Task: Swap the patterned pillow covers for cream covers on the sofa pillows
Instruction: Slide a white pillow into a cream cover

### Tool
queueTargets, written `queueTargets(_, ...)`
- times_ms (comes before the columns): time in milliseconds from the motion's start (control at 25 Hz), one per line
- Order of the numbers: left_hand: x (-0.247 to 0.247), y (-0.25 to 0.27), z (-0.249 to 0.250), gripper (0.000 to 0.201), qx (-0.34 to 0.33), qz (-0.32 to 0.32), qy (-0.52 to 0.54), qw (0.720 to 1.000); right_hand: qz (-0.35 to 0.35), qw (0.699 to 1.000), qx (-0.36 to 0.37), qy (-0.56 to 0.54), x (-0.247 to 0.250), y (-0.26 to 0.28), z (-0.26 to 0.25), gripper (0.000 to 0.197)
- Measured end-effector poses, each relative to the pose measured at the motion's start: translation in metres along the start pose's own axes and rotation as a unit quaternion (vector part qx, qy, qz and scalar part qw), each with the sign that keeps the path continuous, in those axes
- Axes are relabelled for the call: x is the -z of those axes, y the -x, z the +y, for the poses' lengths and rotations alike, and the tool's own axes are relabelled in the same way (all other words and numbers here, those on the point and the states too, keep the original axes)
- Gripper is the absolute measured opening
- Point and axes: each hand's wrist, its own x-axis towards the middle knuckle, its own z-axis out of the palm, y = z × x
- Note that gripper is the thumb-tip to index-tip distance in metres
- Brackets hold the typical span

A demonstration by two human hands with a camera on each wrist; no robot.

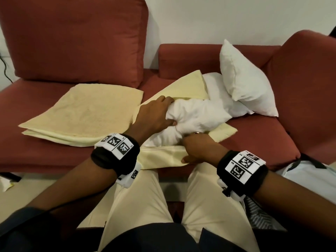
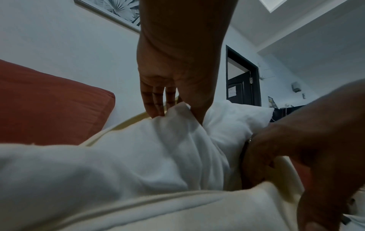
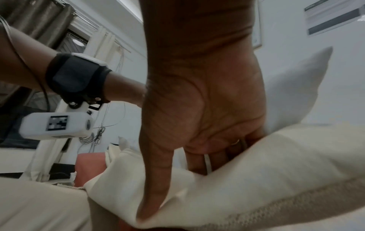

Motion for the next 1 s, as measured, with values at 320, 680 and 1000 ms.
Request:
queueTargets(320, -0.021, 0.018, 0.033, 0.115, -0.173, -0.132, -0.179, 0.959, 0.068, 0.979, 0.064, -0.183, 0.019, 0.069, 0.025, 0.027)
queueTargets(680, -0.048, 0.021, 0.073, 0.077, -0.158, -0.262, -0.125, 0.944, -0.270, 0.924, -0.102, -0.252, -0.017, 0.068, 0.079, 0.057)
queueTargets(1000, -0.065, 0.029, 0.099, 0.059, -0.220, -0.139, -0.020, 0.965, -0.028, 0.964, -0.021, -0.265, -0.009, 0.084, 0.075, 0.032)
